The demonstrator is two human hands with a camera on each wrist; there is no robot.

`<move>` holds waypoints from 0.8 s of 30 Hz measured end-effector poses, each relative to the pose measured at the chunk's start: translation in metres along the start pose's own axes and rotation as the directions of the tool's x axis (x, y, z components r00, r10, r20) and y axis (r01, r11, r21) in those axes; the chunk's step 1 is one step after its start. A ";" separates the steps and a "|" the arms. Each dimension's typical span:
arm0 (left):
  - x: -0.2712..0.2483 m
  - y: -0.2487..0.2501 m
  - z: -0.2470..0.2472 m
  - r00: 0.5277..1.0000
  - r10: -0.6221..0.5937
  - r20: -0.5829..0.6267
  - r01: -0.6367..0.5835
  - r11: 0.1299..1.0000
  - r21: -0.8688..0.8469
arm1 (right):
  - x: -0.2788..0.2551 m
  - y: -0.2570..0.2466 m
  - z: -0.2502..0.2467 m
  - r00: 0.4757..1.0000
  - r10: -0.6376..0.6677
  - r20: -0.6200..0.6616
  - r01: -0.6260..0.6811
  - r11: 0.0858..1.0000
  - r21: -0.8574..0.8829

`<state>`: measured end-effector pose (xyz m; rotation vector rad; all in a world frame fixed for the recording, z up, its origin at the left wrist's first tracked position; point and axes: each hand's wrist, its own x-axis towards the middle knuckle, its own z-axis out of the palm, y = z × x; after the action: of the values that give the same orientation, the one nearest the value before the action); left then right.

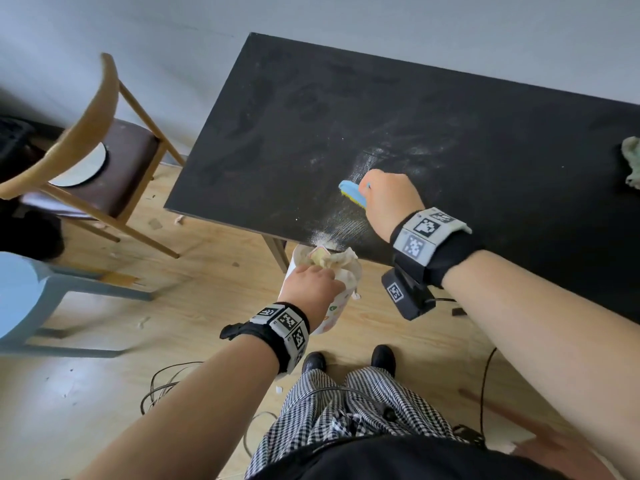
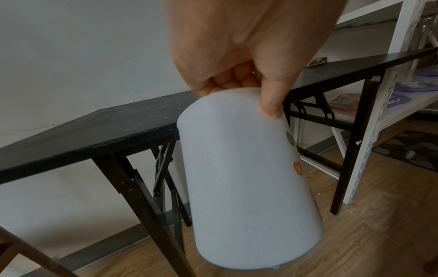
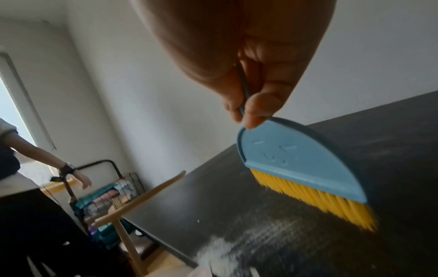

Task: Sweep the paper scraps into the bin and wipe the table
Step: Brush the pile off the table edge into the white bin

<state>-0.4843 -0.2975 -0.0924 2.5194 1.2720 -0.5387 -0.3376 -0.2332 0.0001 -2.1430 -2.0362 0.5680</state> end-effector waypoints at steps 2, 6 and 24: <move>0.000 -0.001 0.000 1.000 -0.003 -0.008 0.003 1.000 -0.009 | -0.005 -0.009 0.011 0.998 -0.042 0.048 0.044 0.999 -0.025; -0.001 -0.003 0.003 1.000 -0.002 -0.029 0.001 1.000 -0.021 | -0.031 -0.023 0.027 0.960 -0.189 0.207 0.189 0.982 0.018; -0.003 -0.010 0.006 0.999 0.030 -0.024 -0.029 0.999 0.017 | -0.026 -0.006 0.009 0.997 -0.068 0.021 0.066 0.995 0.073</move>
<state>-0.4954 -0.2965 -0.0968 2.5615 1.2418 -0.5161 -0.3472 -0.2595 -0.0017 -2.0289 -2.0578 0.6509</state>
